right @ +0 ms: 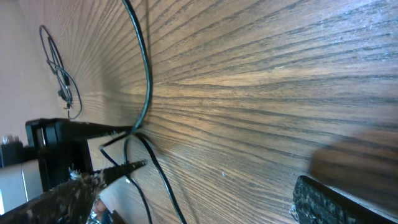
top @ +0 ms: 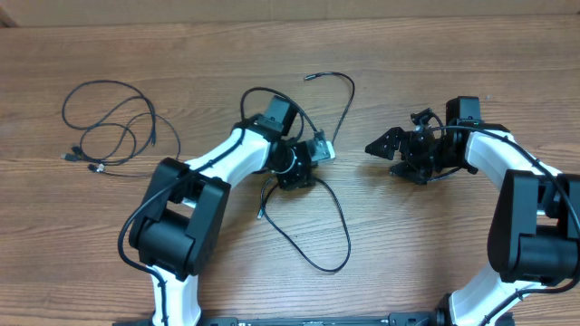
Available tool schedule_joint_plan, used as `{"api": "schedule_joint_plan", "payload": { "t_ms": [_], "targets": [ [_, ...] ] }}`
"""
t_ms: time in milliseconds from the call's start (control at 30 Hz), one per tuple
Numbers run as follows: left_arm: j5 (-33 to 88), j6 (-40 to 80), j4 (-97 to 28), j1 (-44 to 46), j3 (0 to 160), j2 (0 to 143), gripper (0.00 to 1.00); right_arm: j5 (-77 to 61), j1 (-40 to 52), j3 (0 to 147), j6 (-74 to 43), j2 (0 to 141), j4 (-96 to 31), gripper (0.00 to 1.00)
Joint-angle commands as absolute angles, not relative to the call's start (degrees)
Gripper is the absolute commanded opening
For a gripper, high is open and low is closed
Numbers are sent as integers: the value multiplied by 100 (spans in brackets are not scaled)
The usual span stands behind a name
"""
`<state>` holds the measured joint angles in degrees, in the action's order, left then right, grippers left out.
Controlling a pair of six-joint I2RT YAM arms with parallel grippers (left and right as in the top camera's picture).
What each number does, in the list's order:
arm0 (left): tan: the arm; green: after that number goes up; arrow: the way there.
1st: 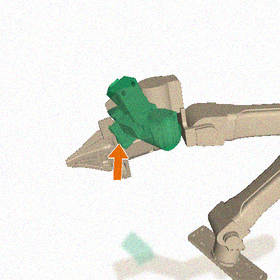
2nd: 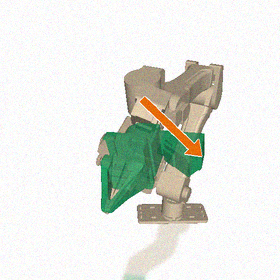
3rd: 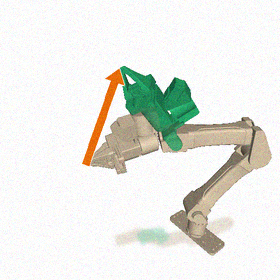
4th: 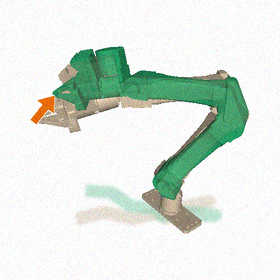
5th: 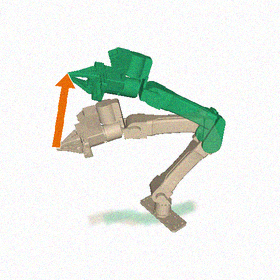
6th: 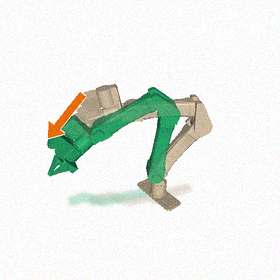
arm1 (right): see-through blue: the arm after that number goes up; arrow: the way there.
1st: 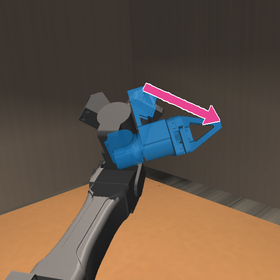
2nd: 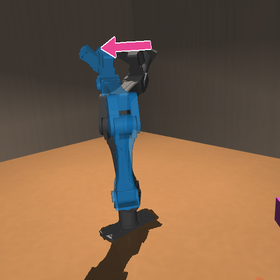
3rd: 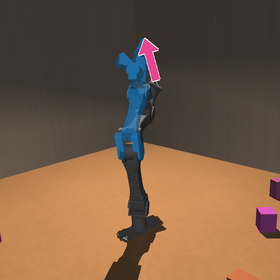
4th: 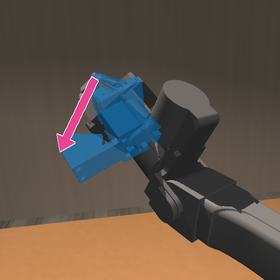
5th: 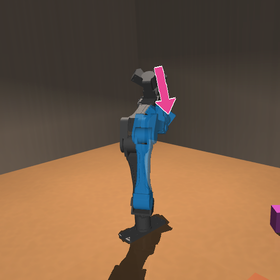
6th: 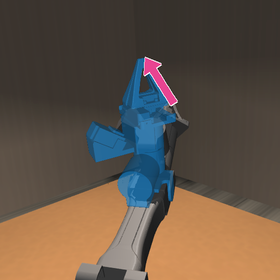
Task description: Untangle cables
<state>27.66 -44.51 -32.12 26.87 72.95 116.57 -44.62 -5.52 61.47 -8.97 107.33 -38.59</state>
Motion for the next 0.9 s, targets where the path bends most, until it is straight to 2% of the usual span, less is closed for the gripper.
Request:
{"api": "schedule_joint_plan", "payload": {
  "t_ms": [0, 200, 333, 733, 867],
  "targets": [
    [2775, -4685, -3216, 2823, 7236, 11690, 43, -4438, -550, 6075, -847, 10748, -3850, 100],
    [2766, -4928, -3214, 3015, 7236, 11690, 50, -4436, -550, 6075, -845, 10748, -3852, 100],
    [2703, -5043, -3214, 3114, 7236, 11690, 45, -4397, -550, 6075, -847, 10748, -3857, 100],
    [2659, -5081, -3256, 3271, 7234, 11712, 43, -3964, -567, 6075, -849, 10748, -3826, 100],
    [2665, -5078, -3299, 3358, 7220, 11749, 42, -3948, -880, 6075, -1138, 10748, -3754, 100]
  ]
}}
